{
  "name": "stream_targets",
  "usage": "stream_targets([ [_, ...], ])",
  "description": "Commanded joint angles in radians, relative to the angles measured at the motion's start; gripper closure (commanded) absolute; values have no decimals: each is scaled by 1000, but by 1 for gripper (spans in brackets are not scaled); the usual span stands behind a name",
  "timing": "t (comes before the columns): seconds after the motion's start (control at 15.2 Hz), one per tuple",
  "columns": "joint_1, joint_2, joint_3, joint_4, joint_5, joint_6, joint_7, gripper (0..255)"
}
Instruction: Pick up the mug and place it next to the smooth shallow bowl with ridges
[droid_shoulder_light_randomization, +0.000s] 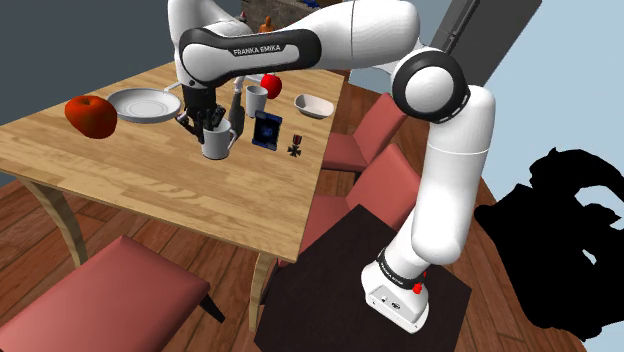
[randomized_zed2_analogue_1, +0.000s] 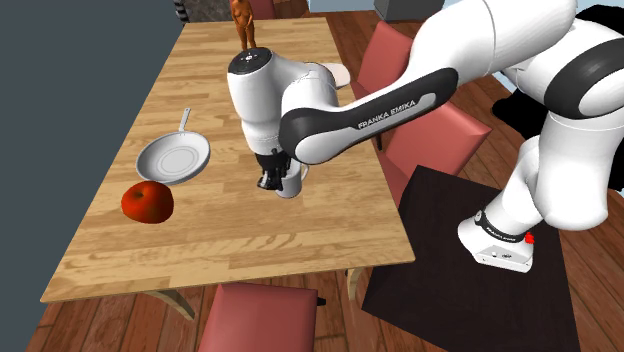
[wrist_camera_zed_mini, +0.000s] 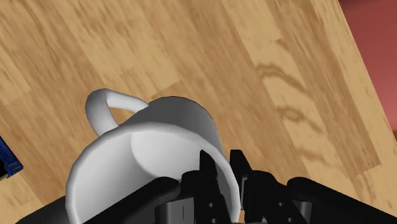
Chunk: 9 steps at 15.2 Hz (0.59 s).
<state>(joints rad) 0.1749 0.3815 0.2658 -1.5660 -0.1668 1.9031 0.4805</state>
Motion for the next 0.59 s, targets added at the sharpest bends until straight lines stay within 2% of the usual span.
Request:
stream_targets([
  [0.0,0,-5,1,20,2,-24,-3,255],
  [0.53,4,-17,4,109,9,-126,-13,255],
])
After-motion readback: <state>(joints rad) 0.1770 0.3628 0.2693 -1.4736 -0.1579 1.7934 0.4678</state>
